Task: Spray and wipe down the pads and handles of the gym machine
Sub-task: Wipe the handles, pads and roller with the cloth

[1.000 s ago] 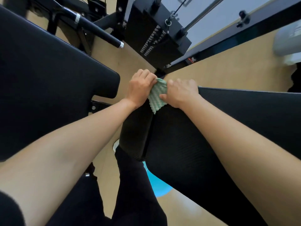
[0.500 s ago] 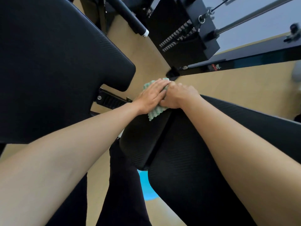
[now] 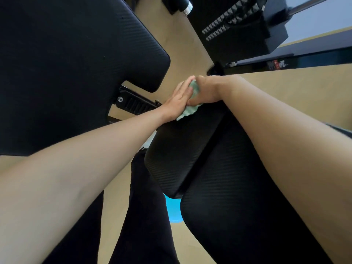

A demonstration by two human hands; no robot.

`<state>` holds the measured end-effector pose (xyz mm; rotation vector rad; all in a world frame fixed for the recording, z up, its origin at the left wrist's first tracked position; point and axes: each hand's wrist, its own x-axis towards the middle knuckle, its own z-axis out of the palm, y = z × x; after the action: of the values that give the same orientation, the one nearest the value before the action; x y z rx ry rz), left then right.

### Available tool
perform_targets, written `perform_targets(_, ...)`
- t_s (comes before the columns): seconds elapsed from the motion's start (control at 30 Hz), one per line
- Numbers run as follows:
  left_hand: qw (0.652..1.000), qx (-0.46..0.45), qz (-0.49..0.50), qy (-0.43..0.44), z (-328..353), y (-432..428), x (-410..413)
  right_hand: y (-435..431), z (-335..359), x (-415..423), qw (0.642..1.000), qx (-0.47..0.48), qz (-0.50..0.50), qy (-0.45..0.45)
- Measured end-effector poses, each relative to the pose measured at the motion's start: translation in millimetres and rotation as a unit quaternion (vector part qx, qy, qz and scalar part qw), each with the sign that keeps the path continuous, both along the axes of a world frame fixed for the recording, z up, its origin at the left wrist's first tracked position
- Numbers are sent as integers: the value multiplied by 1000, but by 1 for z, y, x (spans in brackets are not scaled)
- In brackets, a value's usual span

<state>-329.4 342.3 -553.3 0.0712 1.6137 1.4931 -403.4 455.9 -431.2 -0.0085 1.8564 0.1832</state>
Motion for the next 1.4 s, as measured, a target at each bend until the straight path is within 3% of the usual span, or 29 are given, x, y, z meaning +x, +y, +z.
perform_targets(0.2, 998, -46, 8, -32, 5, -19, 35, -10, 19, 38, 978, 42, 191, 71)
perform_targets(0.33, 996, -79, -32, -22, 16, -37, 59, -29, 31, 80, 962, 62, 253, 84)
perform_targets(0.63, 989, -114, -64, -67, 33, -101, 139, -96, 50, 179, 965, 48, 250, 66)
perform_targets(0.83, 991, -73, -9, -112, 27, -66, 97, -92, 59, 162, 968, 123, 195, 94)
perform_targets(1.17, 994, -81, -47, -58, 20, 3, -6, -42, 61, 87, 964, 198, 119, 128)
perform_targets(1.4, 994, -85, -66, -2, 29, -17, 31, -52, 66, 111, 954, 208, 162, 142)
